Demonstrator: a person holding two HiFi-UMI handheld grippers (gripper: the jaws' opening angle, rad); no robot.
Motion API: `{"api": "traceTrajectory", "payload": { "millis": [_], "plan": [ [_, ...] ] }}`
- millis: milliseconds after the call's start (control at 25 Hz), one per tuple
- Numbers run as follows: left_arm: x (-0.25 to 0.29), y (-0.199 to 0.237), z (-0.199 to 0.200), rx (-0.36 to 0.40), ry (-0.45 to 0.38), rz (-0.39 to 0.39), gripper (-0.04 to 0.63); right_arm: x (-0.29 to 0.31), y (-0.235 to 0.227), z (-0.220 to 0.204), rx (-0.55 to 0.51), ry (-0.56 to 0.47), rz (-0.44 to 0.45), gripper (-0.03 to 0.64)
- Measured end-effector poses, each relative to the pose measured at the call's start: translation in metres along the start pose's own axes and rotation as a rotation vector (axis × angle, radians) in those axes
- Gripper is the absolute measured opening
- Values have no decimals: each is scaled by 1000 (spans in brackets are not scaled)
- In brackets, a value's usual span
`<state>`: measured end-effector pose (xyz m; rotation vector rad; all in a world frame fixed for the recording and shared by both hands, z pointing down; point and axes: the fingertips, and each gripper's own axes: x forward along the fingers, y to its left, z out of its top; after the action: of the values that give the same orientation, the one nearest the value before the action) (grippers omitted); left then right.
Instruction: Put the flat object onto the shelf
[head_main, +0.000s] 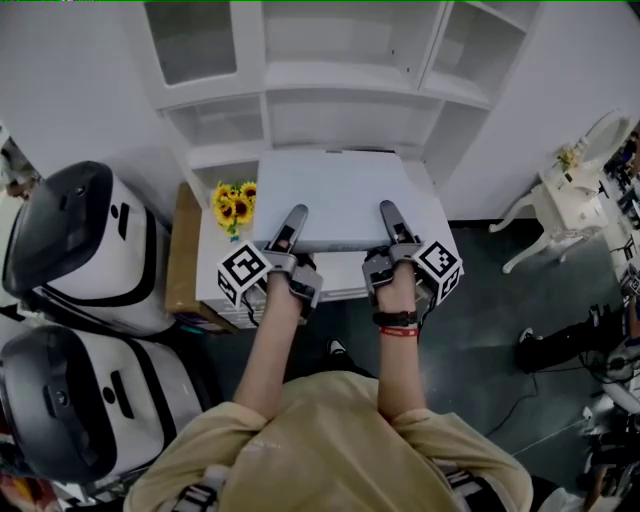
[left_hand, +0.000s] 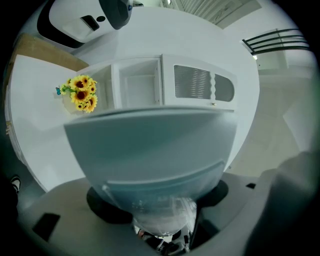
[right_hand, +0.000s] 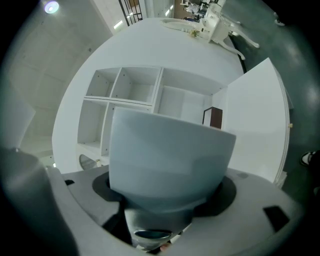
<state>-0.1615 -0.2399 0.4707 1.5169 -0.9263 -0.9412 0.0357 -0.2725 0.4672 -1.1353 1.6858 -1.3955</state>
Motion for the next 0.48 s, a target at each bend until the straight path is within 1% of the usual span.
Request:
{"api": "traceTrajectory", "payload": {
  "millis": [240,320,480],
  "plan": [
    [-1,-5,2,17,-12,-20,342,2,6,0,2,1,29,365],
    [7,-11,2,6,-19,-21,342,8,11,7,3,7,27,365],
    [30,-18,4,-7,-26,5,342,24,20,25,8,19,17,365]
  ]
}}
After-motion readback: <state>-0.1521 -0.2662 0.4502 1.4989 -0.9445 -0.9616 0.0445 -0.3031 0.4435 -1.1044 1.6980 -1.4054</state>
